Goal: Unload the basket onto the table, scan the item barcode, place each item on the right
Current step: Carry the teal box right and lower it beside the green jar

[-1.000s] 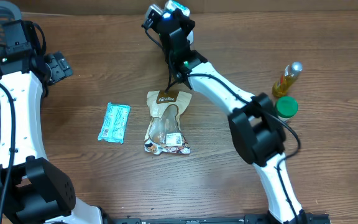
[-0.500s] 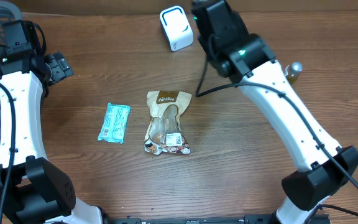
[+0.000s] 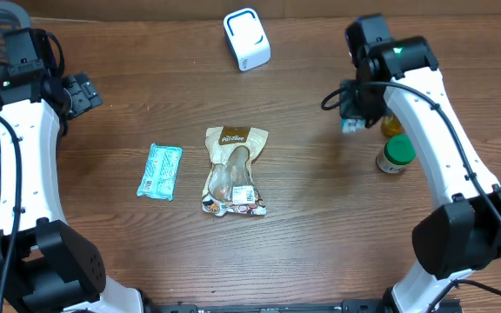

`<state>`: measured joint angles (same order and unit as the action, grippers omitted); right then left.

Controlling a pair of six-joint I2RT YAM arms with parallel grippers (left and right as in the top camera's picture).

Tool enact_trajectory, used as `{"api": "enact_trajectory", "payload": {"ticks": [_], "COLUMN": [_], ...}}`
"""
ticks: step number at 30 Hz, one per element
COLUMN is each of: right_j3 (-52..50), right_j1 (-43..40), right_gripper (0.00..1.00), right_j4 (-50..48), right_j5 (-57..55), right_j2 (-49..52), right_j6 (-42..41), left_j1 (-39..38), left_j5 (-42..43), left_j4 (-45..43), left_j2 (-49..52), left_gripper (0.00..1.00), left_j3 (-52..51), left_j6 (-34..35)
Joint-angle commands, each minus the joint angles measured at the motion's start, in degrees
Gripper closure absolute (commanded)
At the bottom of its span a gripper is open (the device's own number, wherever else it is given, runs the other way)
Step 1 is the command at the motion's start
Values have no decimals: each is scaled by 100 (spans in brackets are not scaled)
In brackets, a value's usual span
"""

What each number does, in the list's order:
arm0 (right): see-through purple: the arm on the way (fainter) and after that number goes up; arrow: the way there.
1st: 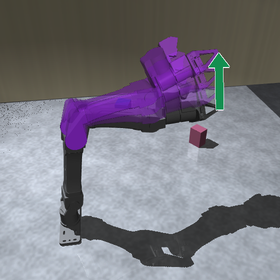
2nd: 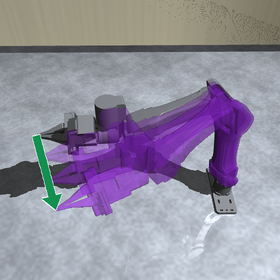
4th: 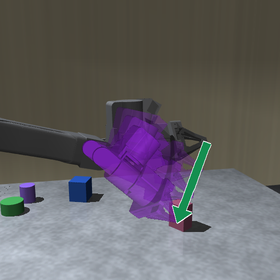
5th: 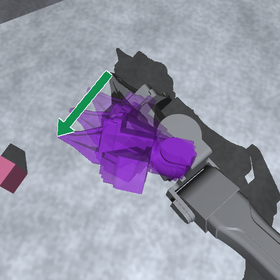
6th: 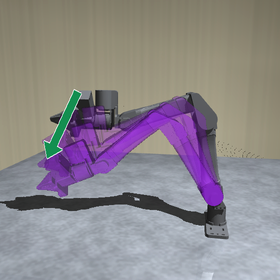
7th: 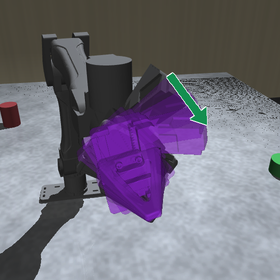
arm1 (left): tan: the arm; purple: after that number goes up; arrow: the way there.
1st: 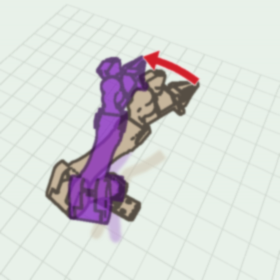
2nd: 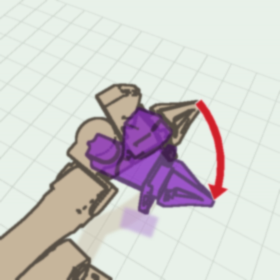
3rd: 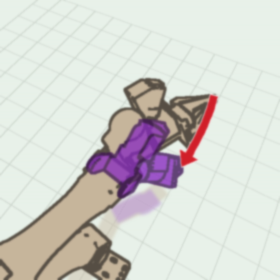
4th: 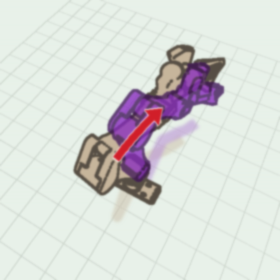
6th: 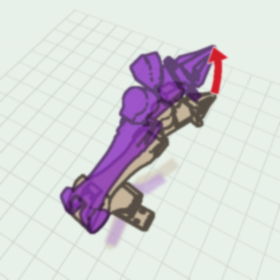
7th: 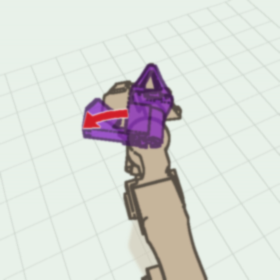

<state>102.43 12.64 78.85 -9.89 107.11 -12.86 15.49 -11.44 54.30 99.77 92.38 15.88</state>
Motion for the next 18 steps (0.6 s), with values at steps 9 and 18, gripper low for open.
{"api": "enact_trajectory", "payload": {"ticks": [9, 18], "right_j3": [-1303, -1663], "right_j1": [-201, -205], "right_gripper": [96, 96], "right_j4": [-616, -1154], "right_j5": [201, 205], "right_j2": [-26, -24], "right_j6": [-234, -247], "left_j1": [-17, -17], "left_j5": [-72, -72], "left_j4": [-13, -13], "left_j2": [-52, -52], "left_gripper": [0, 0], "left_j3": [101, 101], "left_j6": [-66, -66]}}
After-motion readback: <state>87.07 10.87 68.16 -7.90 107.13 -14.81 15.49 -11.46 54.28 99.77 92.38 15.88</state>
